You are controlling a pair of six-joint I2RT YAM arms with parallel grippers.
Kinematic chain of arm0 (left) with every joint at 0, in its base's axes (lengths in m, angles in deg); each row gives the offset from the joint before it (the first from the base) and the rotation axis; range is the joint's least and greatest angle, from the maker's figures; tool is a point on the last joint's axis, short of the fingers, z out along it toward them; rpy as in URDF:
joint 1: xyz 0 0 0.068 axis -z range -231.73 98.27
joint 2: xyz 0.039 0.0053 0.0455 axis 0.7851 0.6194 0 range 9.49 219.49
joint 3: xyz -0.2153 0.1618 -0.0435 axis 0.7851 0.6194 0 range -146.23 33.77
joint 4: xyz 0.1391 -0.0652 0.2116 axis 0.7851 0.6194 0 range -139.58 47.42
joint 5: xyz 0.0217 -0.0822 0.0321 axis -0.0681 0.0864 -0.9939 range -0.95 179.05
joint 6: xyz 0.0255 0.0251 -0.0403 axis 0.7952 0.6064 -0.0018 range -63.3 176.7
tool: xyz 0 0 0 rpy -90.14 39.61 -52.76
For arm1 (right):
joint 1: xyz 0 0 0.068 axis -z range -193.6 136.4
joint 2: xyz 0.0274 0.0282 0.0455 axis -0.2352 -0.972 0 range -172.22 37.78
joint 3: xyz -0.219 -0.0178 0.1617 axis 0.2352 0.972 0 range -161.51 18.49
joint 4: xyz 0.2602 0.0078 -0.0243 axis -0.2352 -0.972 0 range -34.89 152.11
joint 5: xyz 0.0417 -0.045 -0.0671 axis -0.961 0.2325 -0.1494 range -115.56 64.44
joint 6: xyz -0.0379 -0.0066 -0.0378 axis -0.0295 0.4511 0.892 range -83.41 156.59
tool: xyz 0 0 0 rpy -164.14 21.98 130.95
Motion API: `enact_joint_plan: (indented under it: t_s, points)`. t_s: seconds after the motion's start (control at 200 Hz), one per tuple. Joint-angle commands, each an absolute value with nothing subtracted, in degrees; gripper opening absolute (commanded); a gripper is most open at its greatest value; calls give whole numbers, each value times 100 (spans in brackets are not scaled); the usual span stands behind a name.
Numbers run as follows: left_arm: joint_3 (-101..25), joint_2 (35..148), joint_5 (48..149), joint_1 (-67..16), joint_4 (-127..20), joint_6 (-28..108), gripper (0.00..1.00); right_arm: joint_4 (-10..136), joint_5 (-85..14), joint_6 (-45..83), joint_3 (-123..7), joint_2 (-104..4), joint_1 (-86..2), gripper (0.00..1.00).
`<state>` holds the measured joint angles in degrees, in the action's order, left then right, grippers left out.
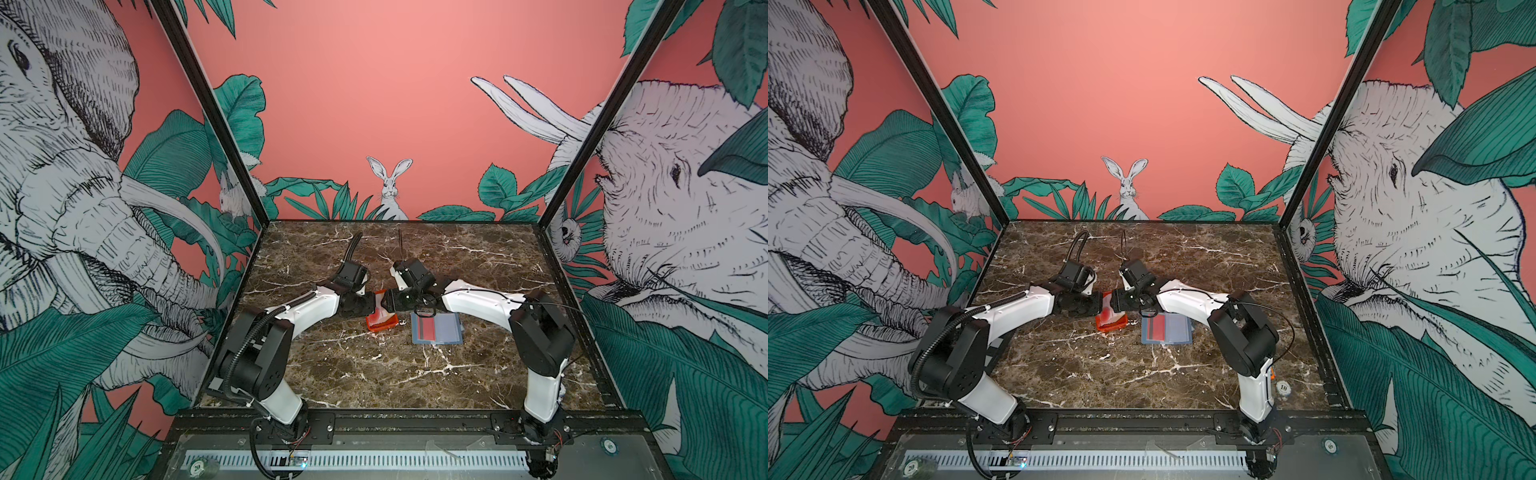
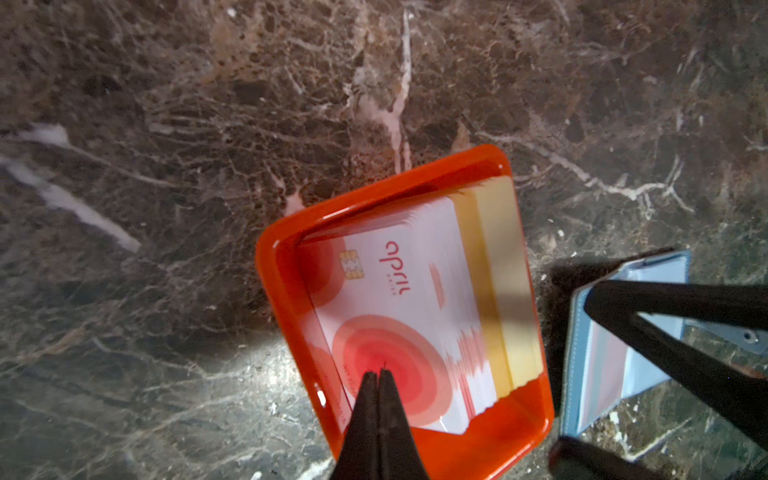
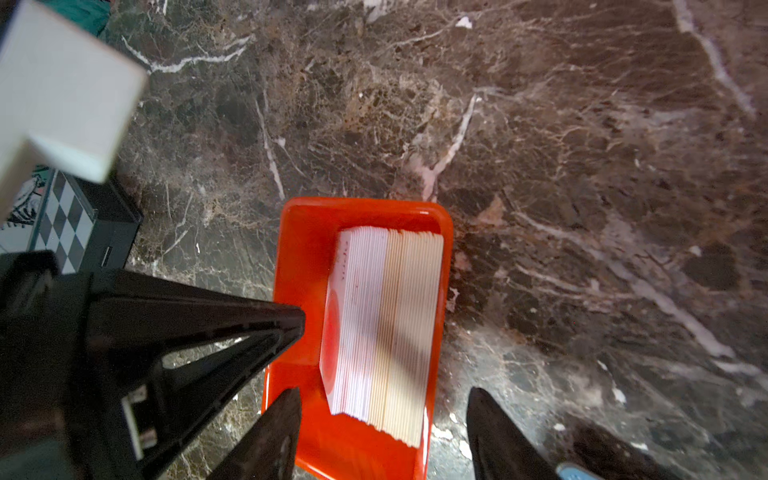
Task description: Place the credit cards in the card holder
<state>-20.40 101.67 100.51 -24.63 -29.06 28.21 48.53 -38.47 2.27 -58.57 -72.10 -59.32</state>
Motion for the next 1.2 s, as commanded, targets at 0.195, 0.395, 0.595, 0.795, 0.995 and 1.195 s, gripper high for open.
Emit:
enact_joint_plan:
  t_s: [0.195, 0.395, 0.595, 0.795, 0.995, 1.195]
  points:
    - [-2080, 10282, 10244, -2585, -2921, 2860, 0, 4837, -4107, 347, -6227, -7668, -5966, 66]
    - [-2056, 10296, 10269, -2597, -2935, 2849, 0, 4824, -4200, 352, -6401, -7932, -5983, 66]
    - [-1995, 10317, 10310, -2600, -2989, 2838, 0, 4788, -4181, 369, -6482, -8082, -6000, 66]
    - [-1932, 10256, 10285, -2606, -3033, 2831, 0, 4691, -4015, 370, -6510, -8140, -6001, 65]
    - [-1906, 10327, 10329, -2618, -3033, 2848, 0, 4657, -3976, 376, -6500, -8175, -6001, 64]
    - [-1925, 10334, 10339, -2640, -3031, 2858, 0, 4647, -3976, 379, -6456, -8166, -6005, 61]
